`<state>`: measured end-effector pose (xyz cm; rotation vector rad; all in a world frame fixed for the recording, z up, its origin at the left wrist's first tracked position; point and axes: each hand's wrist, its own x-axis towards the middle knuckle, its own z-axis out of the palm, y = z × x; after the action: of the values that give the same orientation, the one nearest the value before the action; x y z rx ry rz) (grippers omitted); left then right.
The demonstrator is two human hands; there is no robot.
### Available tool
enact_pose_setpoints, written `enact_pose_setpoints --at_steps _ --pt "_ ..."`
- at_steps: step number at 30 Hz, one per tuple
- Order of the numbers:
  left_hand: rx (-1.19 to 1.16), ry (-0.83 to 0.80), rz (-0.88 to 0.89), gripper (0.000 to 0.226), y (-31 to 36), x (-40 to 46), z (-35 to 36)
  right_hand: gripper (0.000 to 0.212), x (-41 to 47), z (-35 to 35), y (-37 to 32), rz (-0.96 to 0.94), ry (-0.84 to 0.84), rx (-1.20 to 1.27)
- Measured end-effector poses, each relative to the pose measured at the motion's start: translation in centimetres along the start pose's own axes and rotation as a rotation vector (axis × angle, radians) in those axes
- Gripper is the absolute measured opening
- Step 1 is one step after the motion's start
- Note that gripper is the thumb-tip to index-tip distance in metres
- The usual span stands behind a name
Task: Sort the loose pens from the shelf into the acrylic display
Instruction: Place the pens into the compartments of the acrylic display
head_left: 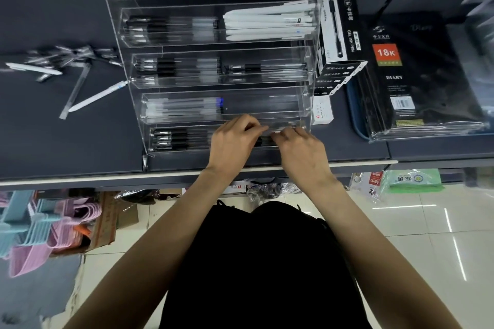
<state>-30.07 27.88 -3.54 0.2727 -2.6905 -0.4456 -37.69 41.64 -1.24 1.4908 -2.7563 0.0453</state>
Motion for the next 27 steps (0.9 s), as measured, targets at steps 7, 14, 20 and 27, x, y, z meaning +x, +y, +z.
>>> enact_pose_setpoints --at_steps 7,14,20,27 --pt "-0.004 -0.052 0.047 0.017 -0.1 0.3 1.0 0.028 -0.8 -0.6 0.3 0.051 0.041 0.057" --pt "0.143 0.049 -0.062 0.025 -0.9 -3.2 -1.4 0.032 -0.6 0.4 0.7 -0.012 0.13 0.149" --pt "0.28 0.008 -0.097 0.032 -0.9 -4.5 -1.4 0.035 0.0 1.7 0.2 -0.118 0.031 0.156" --pt "0.082 0.047 -0.171 0.028 -1.0 -4.9 -2.8 0.032 -0.2 0.2 -0.3 -0.123 0.083 0.141"
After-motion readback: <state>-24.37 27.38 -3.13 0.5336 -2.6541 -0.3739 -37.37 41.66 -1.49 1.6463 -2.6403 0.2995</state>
